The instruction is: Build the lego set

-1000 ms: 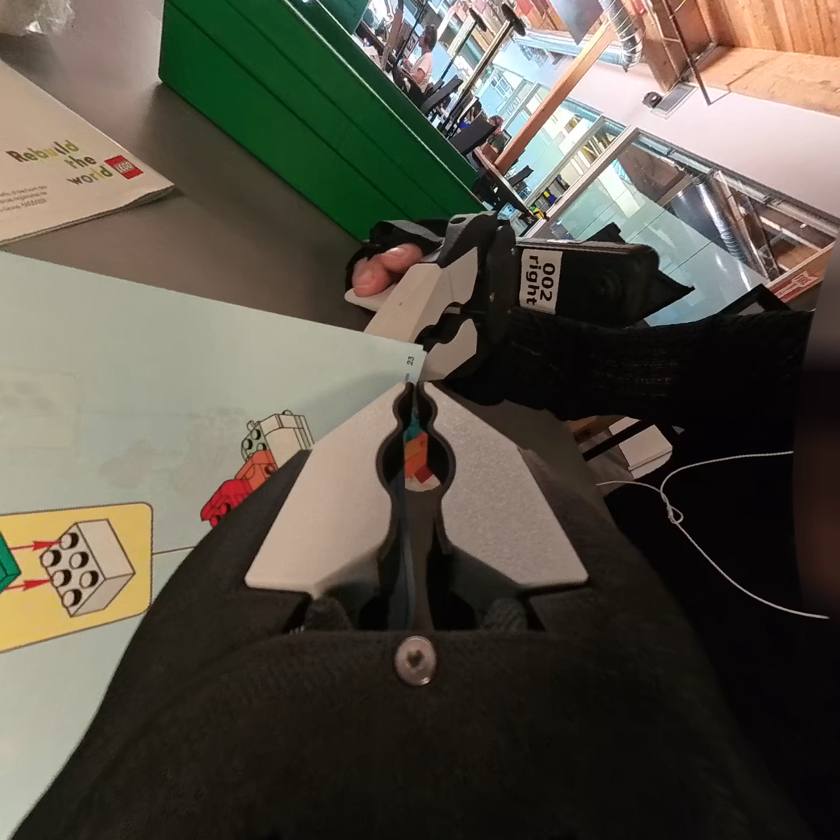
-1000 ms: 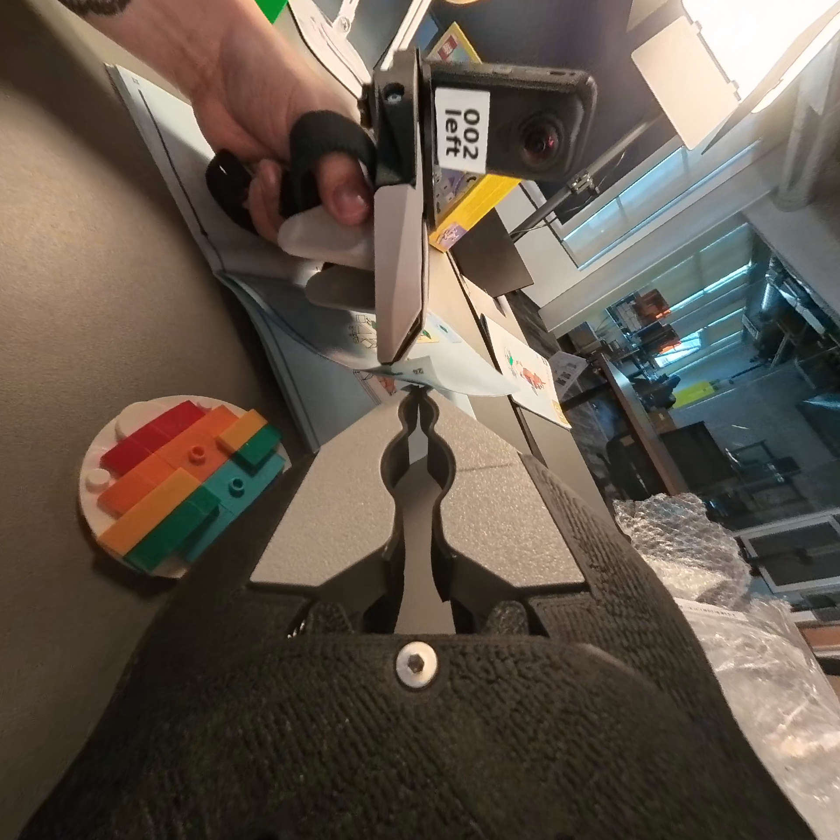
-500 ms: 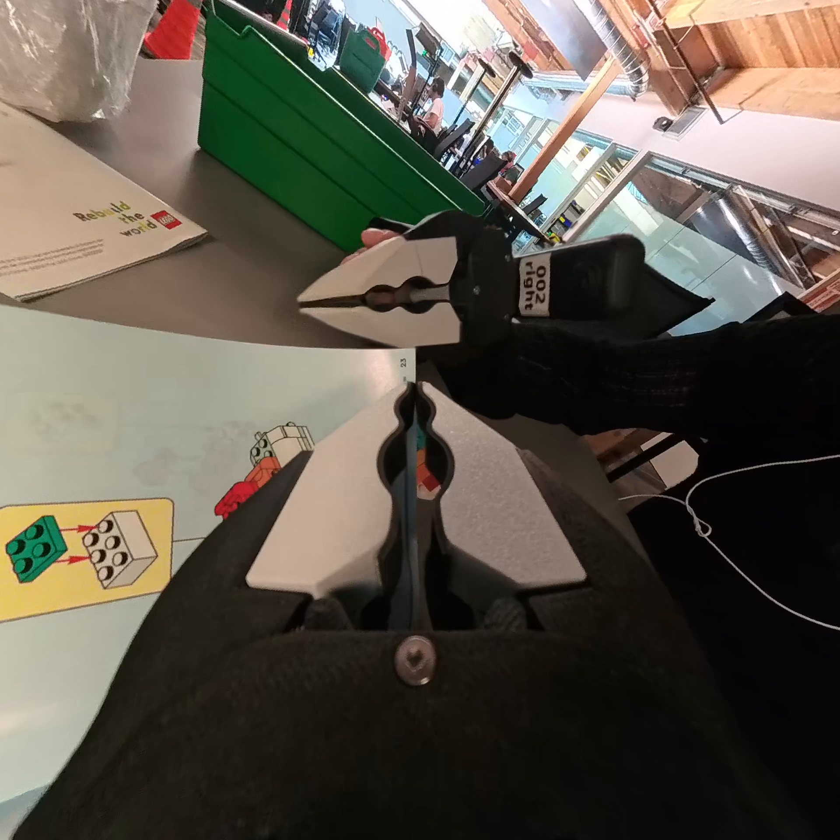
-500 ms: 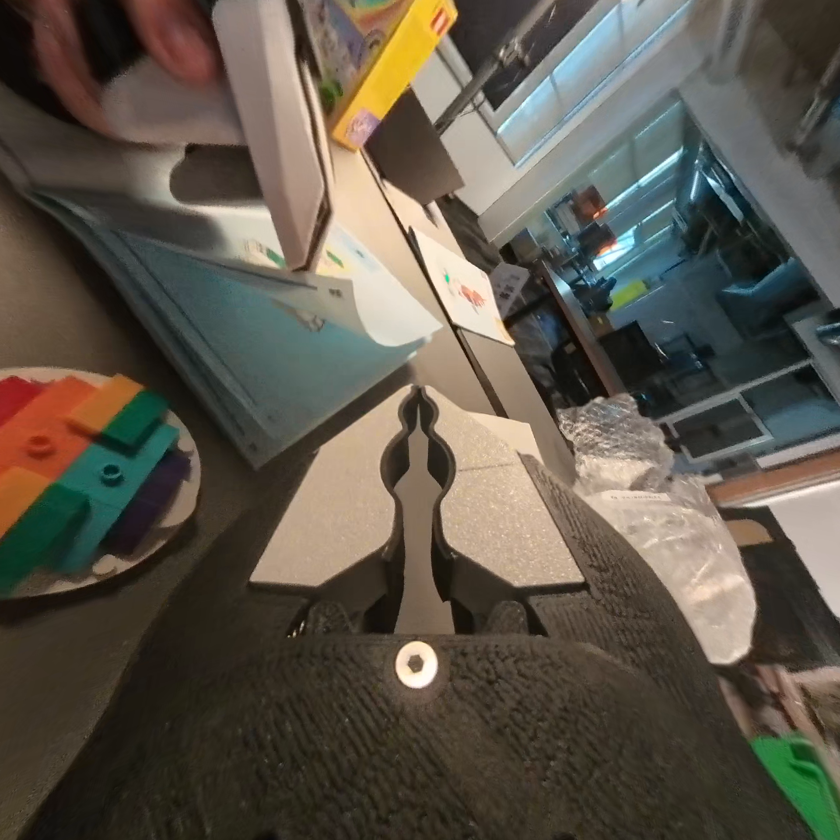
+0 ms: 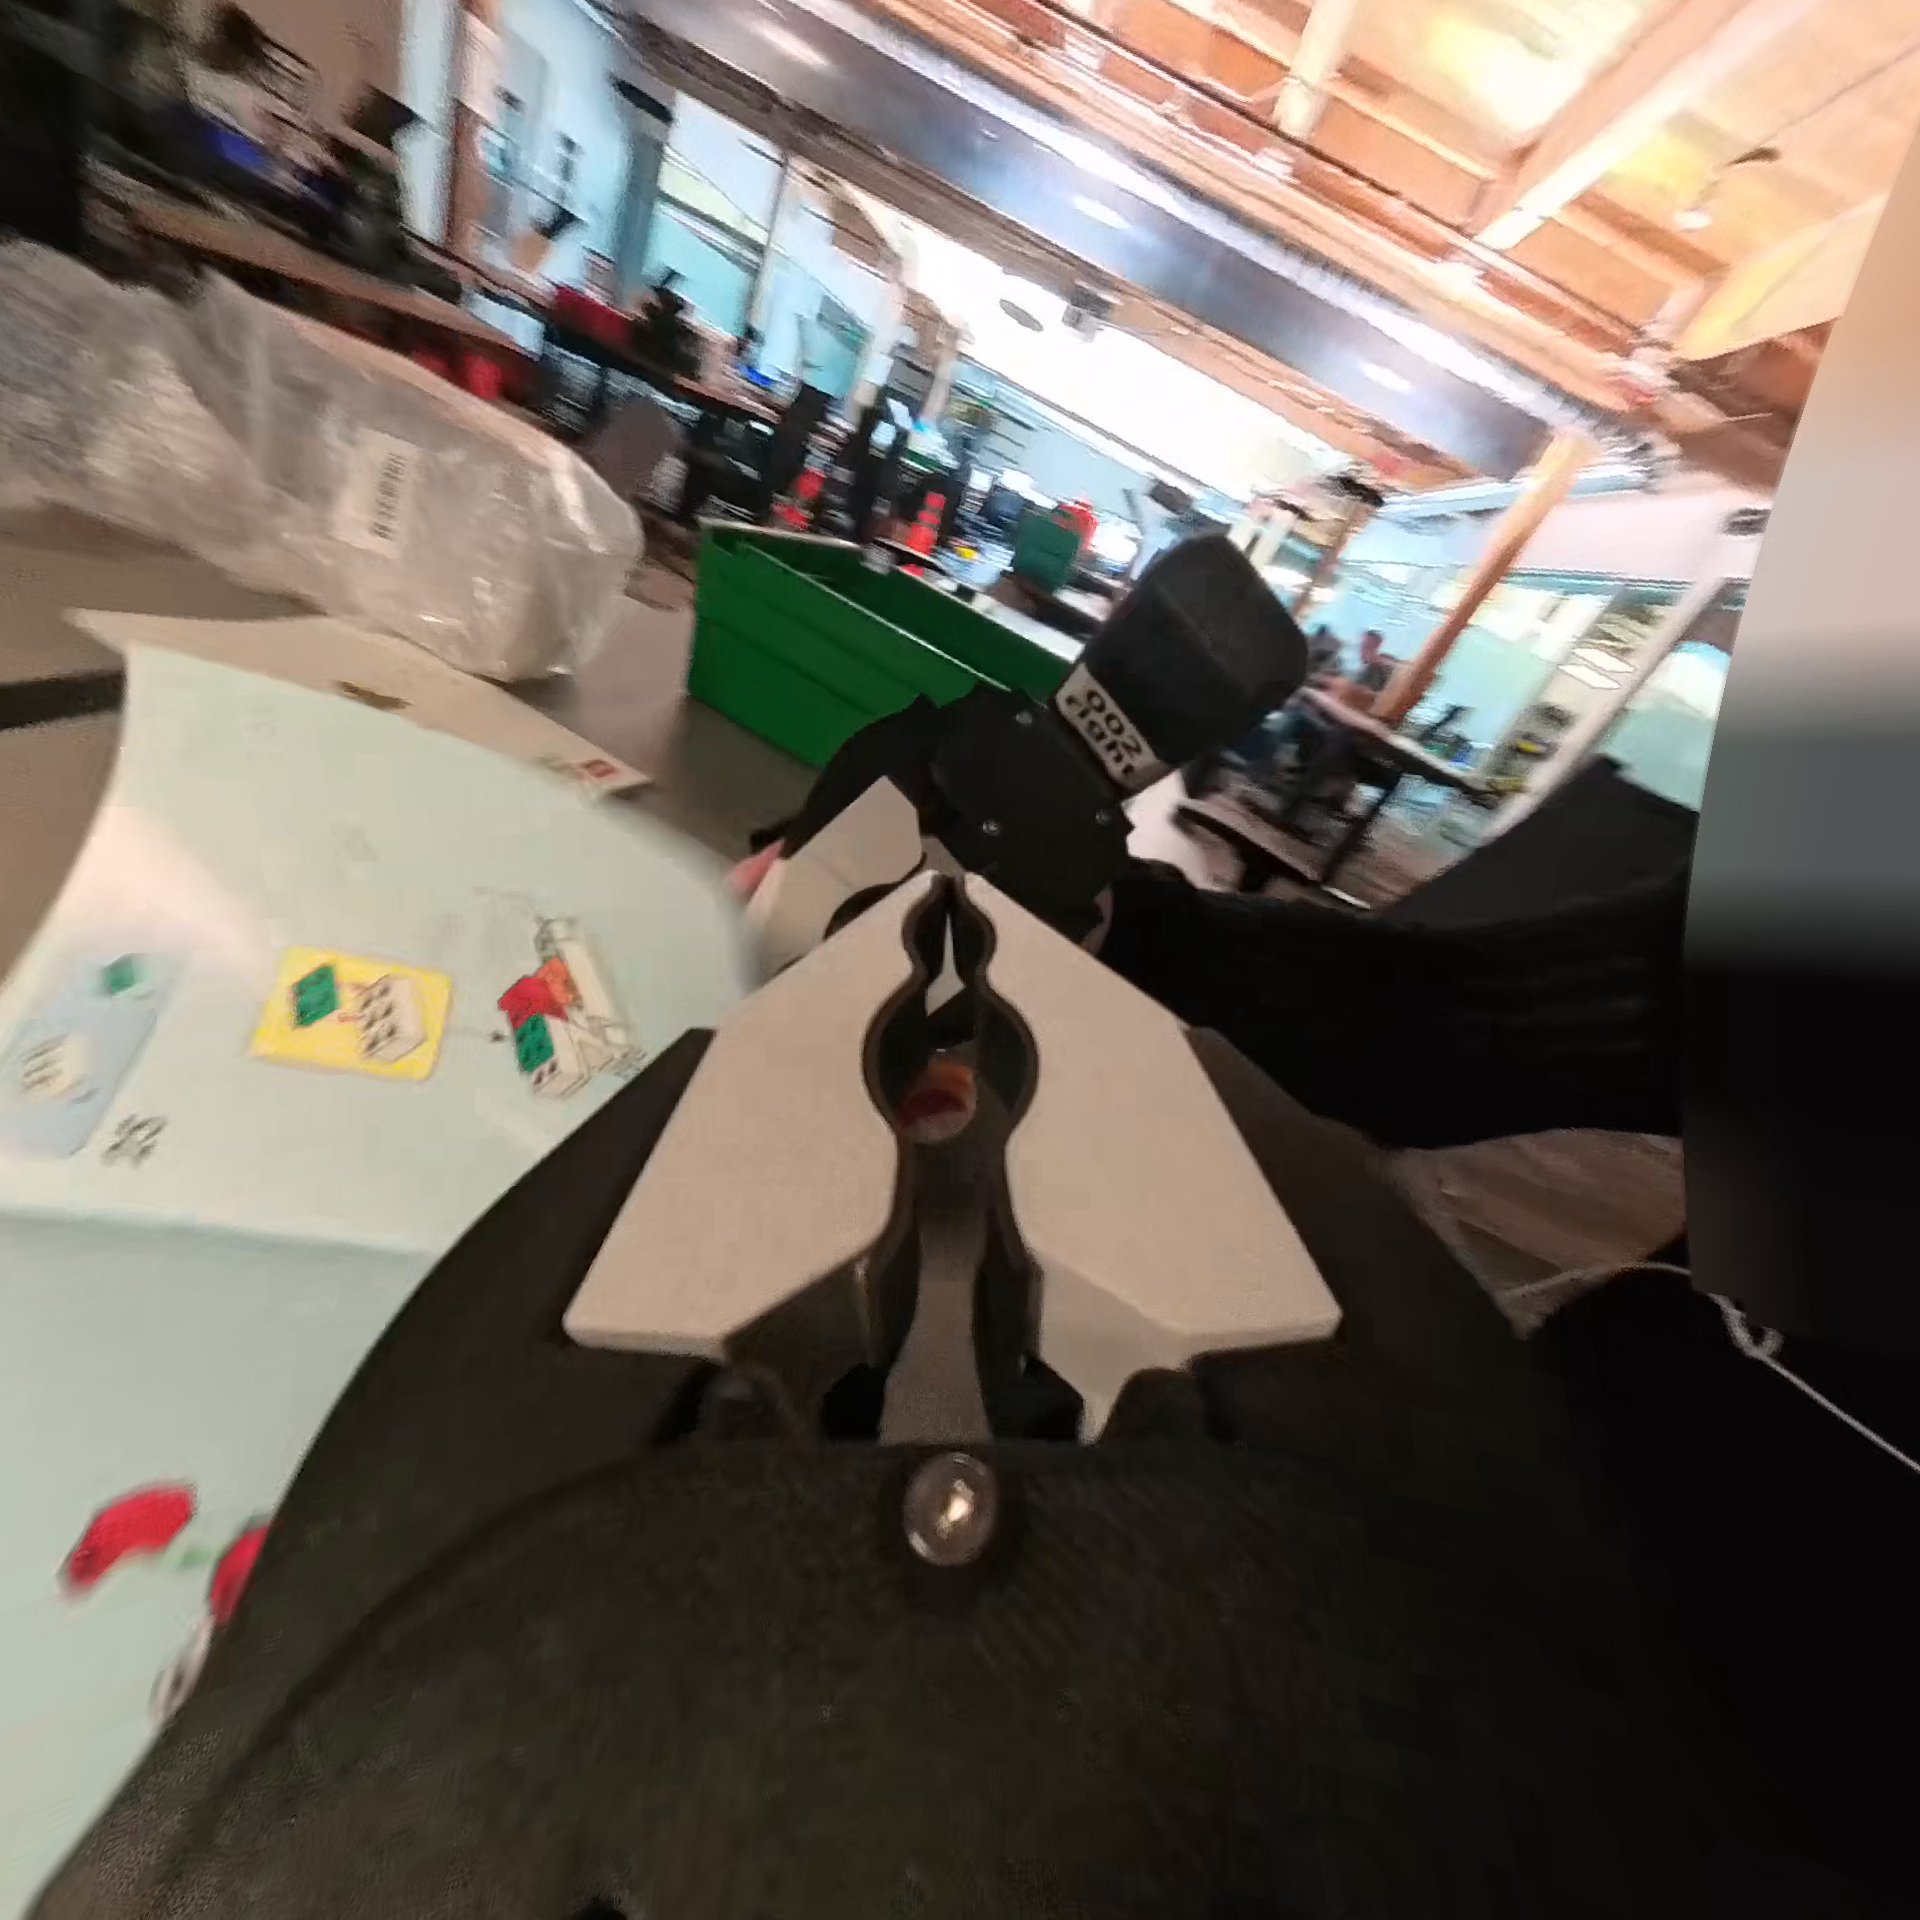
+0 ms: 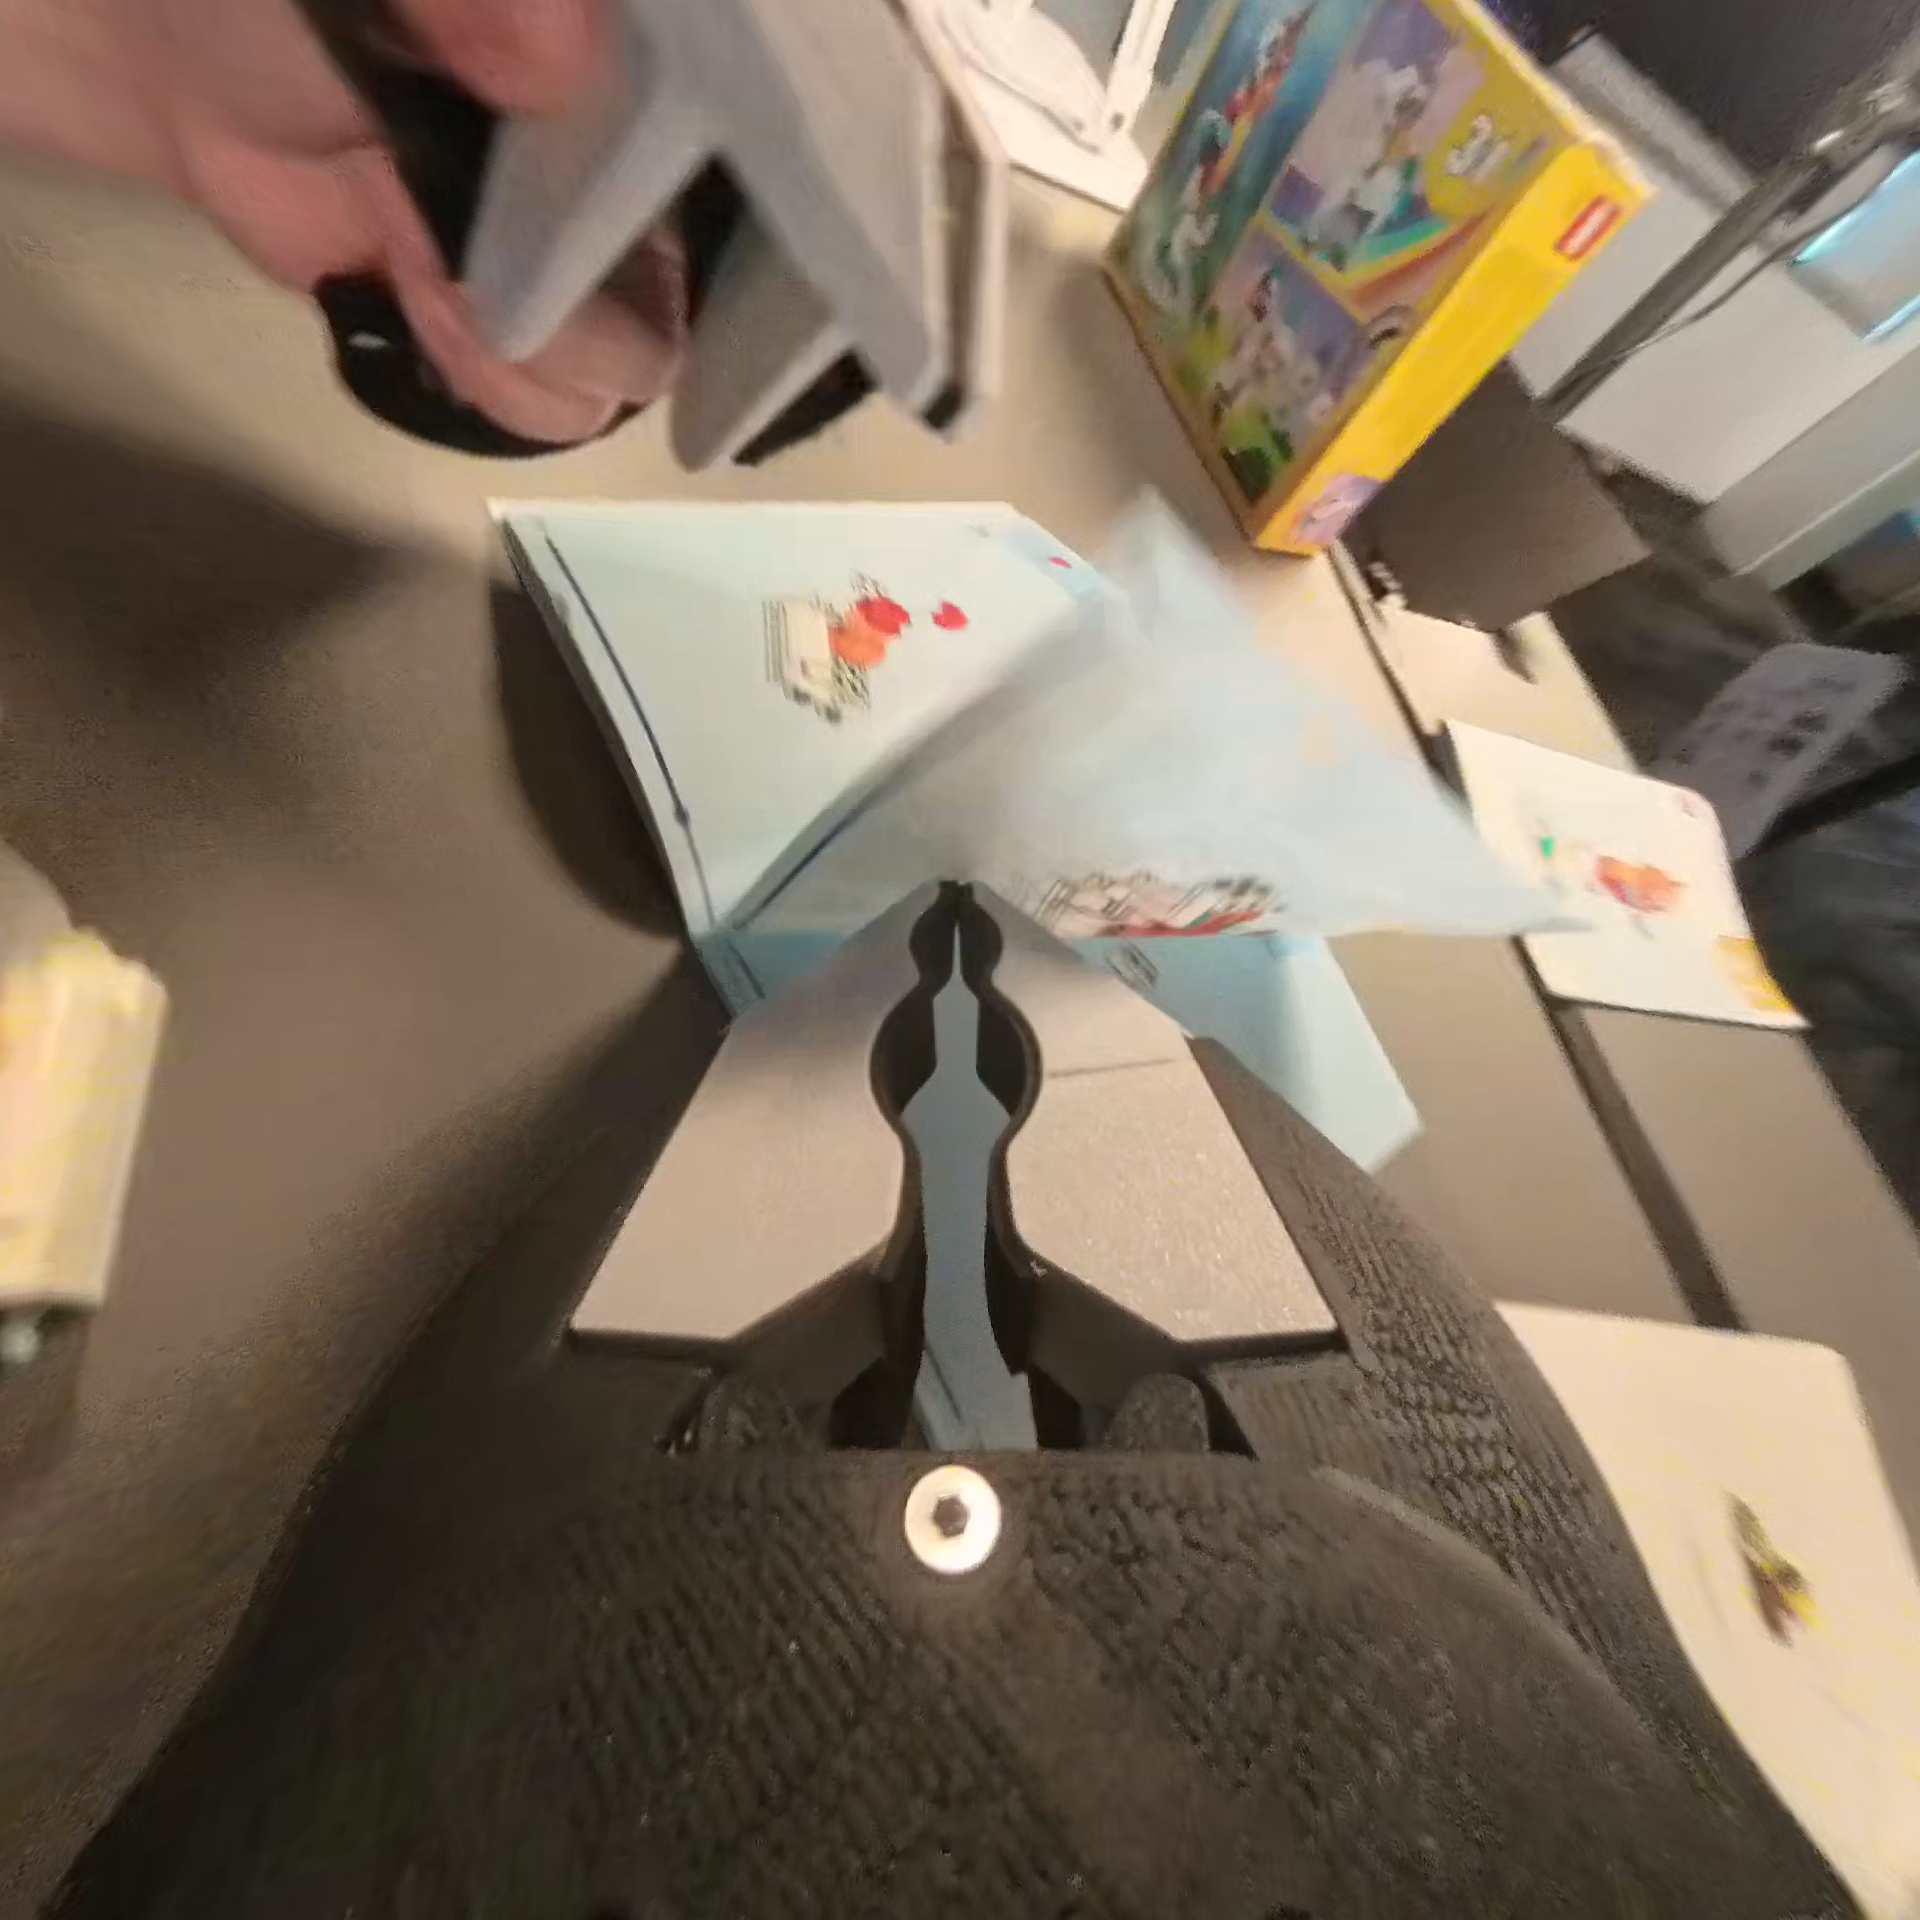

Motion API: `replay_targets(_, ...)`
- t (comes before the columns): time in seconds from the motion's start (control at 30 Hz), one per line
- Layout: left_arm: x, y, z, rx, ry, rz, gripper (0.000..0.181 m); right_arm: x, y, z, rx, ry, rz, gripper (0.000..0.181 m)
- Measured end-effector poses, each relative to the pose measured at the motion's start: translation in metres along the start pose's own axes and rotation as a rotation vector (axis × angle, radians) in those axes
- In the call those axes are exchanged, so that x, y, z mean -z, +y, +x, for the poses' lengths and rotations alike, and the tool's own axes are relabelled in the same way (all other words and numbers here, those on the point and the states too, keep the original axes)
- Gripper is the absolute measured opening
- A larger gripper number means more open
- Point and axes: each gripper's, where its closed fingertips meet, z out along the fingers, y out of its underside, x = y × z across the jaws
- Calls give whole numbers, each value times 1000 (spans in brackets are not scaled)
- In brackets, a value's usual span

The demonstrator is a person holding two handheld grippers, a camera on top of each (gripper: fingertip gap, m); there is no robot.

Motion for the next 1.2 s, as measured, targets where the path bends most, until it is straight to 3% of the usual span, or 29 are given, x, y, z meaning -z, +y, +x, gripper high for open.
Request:
replay_targets(0.03, 8, -1, 3, -32, -58, 15, 0, -9, -7, -5, -37, -48, 4, 0)
replay_targets(0.07, 17, -1, 4, -58, -137, 28, 17, -18, -14, -11, -76, -93, 5, 0)
replay_targets(0.1, 27, -1, 6, -94, -218, 35, 22, -27, -18, -15, -106, -123, -12, 0)
replay_targets(0.23, 73, -4, 19, -330, -466, 107, 22, -57, -8, -39, -109, -229, -192, 0)
replay_targets(0.37, 106, -7, 22, -428, -595, 193, 22, -68, -12, -48, -92, -244, -217, 0)
replay_targets(0.47, 117, -9, 18, -381, -601, 248, 23, -65, -23, -29, -86, -121, -170, 0)
replay_targets(0.6, 124, -18, 24, -311, -520, 356, 24, -61, -7, 3, -188, 41, -199, 5)
replay_targets(0.8, 127, -22, 28, -310, -514, 396, 23, -69, 9, -1, -333, 5, -268, 24)
replay_targets(1.2, 140, -30, 33, -283, -509, 524, 22, -68, 14, 3, -456, 40, -310, 35)
